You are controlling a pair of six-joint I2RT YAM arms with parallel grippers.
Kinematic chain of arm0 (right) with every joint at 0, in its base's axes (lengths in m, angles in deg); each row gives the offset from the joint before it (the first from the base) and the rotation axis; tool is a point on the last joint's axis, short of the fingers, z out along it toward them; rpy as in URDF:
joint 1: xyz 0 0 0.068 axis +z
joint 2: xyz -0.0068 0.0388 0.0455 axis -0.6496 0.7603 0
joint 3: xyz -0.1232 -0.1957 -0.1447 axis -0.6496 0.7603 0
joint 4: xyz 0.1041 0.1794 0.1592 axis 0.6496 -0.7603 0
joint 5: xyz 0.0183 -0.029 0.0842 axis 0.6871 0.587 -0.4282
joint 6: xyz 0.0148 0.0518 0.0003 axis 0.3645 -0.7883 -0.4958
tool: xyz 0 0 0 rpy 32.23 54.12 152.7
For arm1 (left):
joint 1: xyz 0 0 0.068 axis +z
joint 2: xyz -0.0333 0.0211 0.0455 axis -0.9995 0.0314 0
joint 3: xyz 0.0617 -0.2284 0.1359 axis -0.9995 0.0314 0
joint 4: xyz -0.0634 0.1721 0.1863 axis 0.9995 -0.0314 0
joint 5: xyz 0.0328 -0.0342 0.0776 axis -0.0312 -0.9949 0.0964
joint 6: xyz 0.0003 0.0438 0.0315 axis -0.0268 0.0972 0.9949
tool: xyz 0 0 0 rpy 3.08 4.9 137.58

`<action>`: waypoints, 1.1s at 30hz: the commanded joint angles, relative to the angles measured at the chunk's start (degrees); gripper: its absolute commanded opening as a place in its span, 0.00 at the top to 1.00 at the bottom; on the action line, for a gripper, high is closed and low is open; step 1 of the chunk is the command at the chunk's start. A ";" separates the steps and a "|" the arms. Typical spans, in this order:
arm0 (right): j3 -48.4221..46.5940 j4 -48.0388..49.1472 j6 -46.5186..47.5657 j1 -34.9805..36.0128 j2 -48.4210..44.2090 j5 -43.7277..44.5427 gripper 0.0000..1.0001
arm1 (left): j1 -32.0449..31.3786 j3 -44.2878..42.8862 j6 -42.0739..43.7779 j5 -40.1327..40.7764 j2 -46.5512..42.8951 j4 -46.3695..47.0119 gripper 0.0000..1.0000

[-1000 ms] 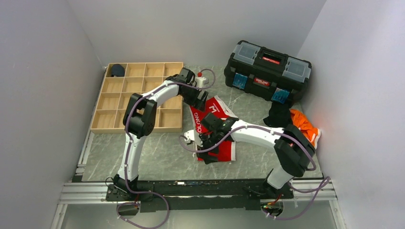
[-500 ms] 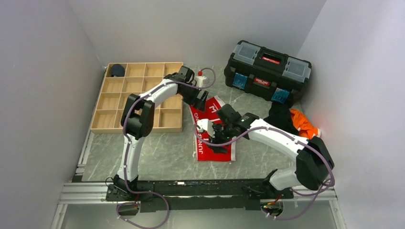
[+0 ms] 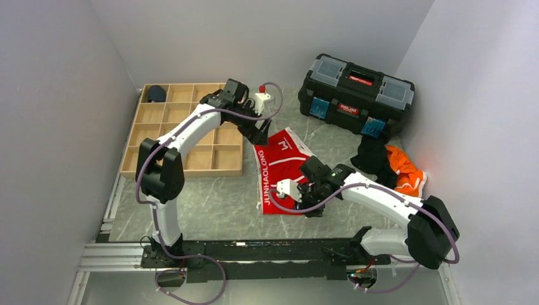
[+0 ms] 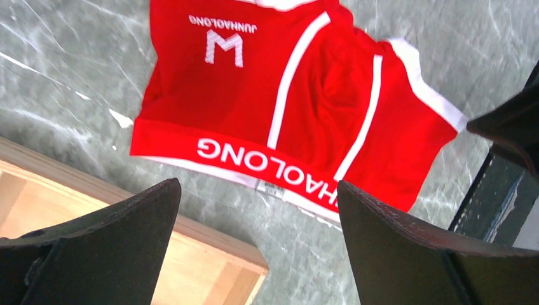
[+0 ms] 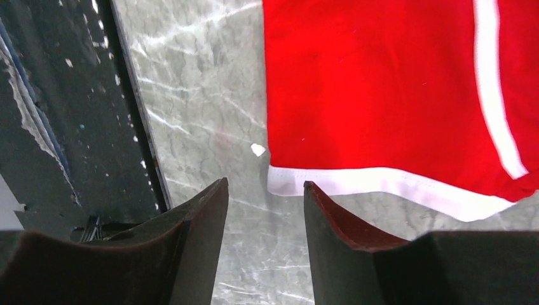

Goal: Roll the underwear
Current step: Fold the underwear at the center of the board.

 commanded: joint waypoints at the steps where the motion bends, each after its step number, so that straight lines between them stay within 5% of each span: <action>1: 2.39 1.52 1.67 0.81 -0.68 2.48 0.53 | -0.27 4.17 6.08 0.06 -3.73 -3.39 0.00; 23: 6.90 8.72 0.63 1.76 5.85 7.02 0.68 | -0.31 22.57 11.43 2.56 -16.47 3.24 0.01; 33: 6.09 8.70 -0.55 1.73 5.93 7.60 0.98 | -0.19 36.89 12.61 6.70 -28.09 12.91 0.01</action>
